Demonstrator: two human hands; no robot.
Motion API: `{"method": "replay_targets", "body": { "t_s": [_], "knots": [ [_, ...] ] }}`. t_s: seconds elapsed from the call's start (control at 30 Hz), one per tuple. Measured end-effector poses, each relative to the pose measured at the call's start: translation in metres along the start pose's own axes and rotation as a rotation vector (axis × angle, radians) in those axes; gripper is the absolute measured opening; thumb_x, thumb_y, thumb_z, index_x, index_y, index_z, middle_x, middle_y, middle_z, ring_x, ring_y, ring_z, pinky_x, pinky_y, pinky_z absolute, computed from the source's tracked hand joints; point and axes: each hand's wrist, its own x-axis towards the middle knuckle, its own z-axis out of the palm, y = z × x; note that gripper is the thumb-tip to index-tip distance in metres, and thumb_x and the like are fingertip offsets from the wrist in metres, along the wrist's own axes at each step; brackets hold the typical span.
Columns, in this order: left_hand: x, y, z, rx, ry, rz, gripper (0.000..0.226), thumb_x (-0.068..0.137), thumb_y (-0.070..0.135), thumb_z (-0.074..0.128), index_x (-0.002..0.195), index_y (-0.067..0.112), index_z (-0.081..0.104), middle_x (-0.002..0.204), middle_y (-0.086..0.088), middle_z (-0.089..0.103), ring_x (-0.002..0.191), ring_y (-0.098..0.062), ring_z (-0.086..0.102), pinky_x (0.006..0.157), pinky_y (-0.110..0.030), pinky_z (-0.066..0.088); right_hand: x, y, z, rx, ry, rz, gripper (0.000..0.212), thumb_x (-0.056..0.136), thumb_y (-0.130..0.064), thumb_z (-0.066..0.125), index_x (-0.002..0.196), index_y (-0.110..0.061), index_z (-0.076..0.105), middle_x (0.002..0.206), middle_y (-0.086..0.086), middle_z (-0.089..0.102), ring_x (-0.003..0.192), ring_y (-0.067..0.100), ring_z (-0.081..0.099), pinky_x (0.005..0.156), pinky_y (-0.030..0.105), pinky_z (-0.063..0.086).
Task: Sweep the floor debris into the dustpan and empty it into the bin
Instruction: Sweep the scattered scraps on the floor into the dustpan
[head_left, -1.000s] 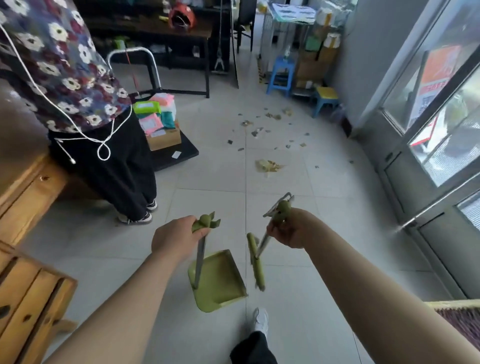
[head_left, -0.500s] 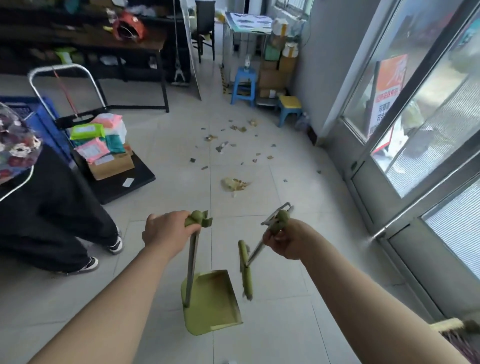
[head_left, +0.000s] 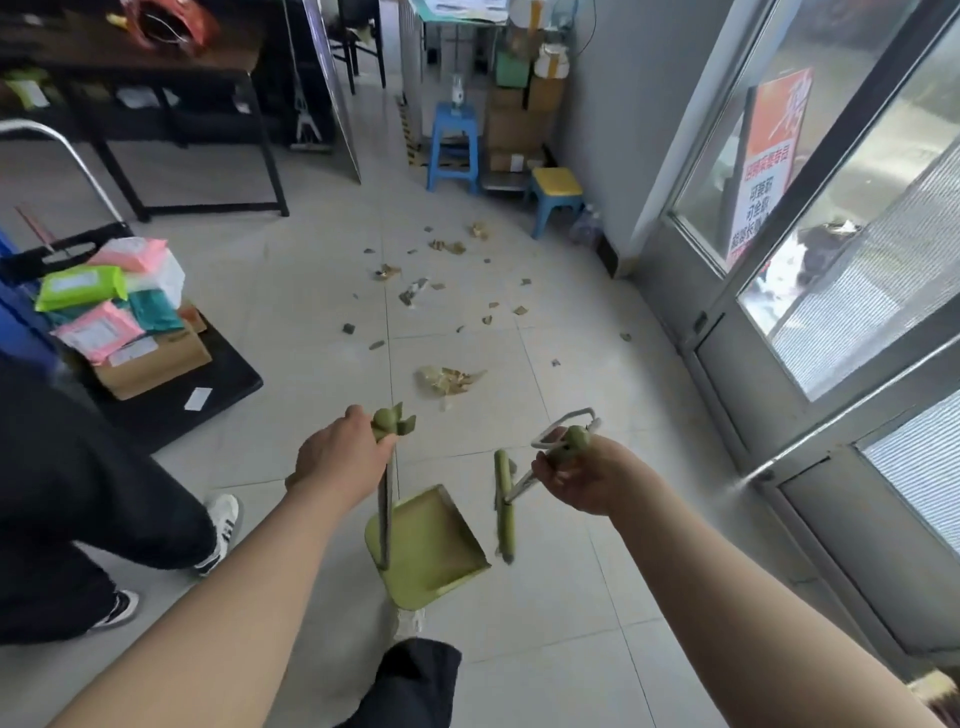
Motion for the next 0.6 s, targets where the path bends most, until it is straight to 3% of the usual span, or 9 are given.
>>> {"method": "replay_targets", "body": {
  "t_s": [0.23, 0.33, 0.47, 0.53, 0.6],
  "knots": [
    [0.127, 0.01, -0.016, -0.094, -0.095, -0.028, 0.038, 0.095, 0.042, 0.048, 0.109, 0.006, 0.046, 0.107, -0.013, 0.061, 0.09, -0.033, 0.056, 0.068, -0.034, 0.042, 0.079, -0.078, 0.055, -0.027, 0.061, 0.047, 0.018, 0.09, 0.003, 0.054, 0.073, 0.002, 0.058, 0.062, 0.015, 0.06, 0.06, 0.02, 0.058, 0.041, 0.019, 0.053],
    [0.171, 0.02, -0.02, -0.121, -0.118, -0.037, 0.038, 0.095, 0.043, 0.049, 0.109, 0.008, 0.047, 0.099, -0.008, 0.057, 0.083, -0.028, 0.052, 0.068, -0.033, 0.041, 0.108, -0.105, 0.073, 0.014, 0.073, 0.061, 0.021, 0.092, 0.002, 0.052, 0.072, 0.004, 0.058, 0.053, 0.015, 0.064, 0.049, 0.02, 0.063, 0.042, 0.021, 0.054],
    [0.217, 0.033, -0.013, -0.13, -0.155, -0.064, 0.034, 0.095, 0.045, 0.048, 0.099, 0.011, 0.049, 0.093, -0.004, 0.055, 0.082, -0.027, 0.052, 0.066, -0.033, 0.04, 0.141, -0.135, 0.082, 0.025, 0.072, 0.065, 0.034, 0.091, -0.002, 0.057, 0.06, 0.002, 0.071, 0.067, 0.018, 0.065, 0.065, 0.024, 0.061, 0.057, 0.025, 0.056],
    [0.239, 0.038, -0.007, -0.133, -0.169, -0.087, 0.031, 0.096, 0.043, 0.046, 0.093, 0.012, 0.049, 0.094, -0.007, 0.058, 0.082, -0.028, 0.051, 0.067, -0.032, 0.04, 0.159, -0.15, 0.082, 0.034, 0.072, 0.066, 0.03, 0.087, -0.001, 0.061, 0.059, 0.004, 0.069, 0.072, 0.019, 0.063, 0.068, 0.025, 0.062, 0.068, 0.027, 0.056],
    [0.259, 0.043, 0.001, -0.145, -0.171, -0.114, 0.03, 0.097, 0.042, 0.045, 0.091, 0.013, 0.05, 0.094, -0.007, 0.059, 0.082, -0.029, 0.051, 0.068, -0.032, 0.04, 0.177, -0.166, 0.083, 0.013, 0.067, 0.073, 0.039, 0.086, 0.0, 0.063, 0.048, 0.006, 0.068, 0.074, 0.019, 0.062, 0.069, 0.026, 0.062, 0.079, 0.03, 0.054]
  ]
}}
